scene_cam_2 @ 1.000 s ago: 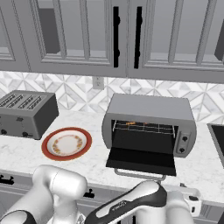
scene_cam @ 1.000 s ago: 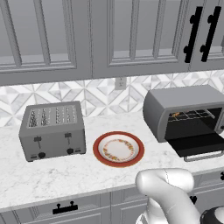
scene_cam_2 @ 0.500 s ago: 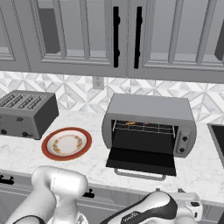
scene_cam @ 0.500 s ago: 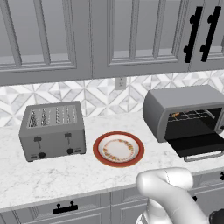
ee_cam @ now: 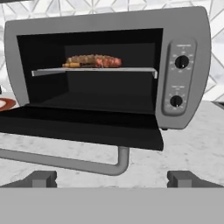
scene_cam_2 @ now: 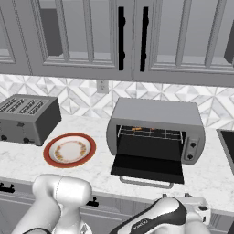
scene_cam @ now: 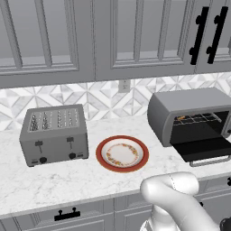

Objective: Pick up the kebab skewer and baguette bread, and place them inside the toaster oven. Close the toaster oven door and start by setting the timer.

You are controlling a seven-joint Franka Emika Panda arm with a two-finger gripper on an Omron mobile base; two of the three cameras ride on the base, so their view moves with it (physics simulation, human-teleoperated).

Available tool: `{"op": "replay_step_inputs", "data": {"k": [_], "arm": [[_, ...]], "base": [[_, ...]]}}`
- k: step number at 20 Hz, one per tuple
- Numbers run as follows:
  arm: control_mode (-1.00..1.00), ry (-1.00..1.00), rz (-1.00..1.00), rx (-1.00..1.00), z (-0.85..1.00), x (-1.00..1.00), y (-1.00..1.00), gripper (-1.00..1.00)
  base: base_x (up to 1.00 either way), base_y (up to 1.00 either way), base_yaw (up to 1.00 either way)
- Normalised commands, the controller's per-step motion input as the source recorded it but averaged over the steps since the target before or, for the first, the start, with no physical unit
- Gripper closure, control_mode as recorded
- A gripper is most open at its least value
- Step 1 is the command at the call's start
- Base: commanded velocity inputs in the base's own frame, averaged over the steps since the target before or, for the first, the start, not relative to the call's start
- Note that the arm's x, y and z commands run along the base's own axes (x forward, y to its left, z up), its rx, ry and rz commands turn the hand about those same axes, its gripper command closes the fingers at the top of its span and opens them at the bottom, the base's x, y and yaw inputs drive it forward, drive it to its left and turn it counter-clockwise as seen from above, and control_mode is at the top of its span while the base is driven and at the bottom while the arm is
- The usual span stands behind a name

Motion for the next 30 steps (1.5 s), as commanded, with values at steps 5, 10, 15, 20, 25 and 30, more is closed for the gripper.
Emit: {"op": "replay_step_inputs", "data": {"k": [5, 10, 15, 20, 25, 30], "arm": [[-1.0, 0.0, 0.0, 0.0, 0.0, 0.36, -0.04, -1.0], [-1.0, 0.0, 0.0, 0.0, 0.0, 0.24, -0.3, -1.0], [-1.0, 0.0, -0.01, 0.0, -0.04, 0.11, -0.28, -1.0], [-1.0, 0.0, 0.0, 0.0, -0.09, -0.03, -0.01, -1.0], [-1.0, 0.0, -0.02, 0.0, -0.16, 0.04, -0.04, -1.0], [-1.0, 0.0, -0.04, 0.0, -0.22, 0.06, -0.04, -1.0]], "base": [[0.0, 0.0, 0.0], [0.0, 0.0, 0.0], [0.0, 0.0, 0.0], [0.0, 0.0, 0.0], [0.0, 0.0, 0.0], [0.0, 0.0, 0.0]]}}
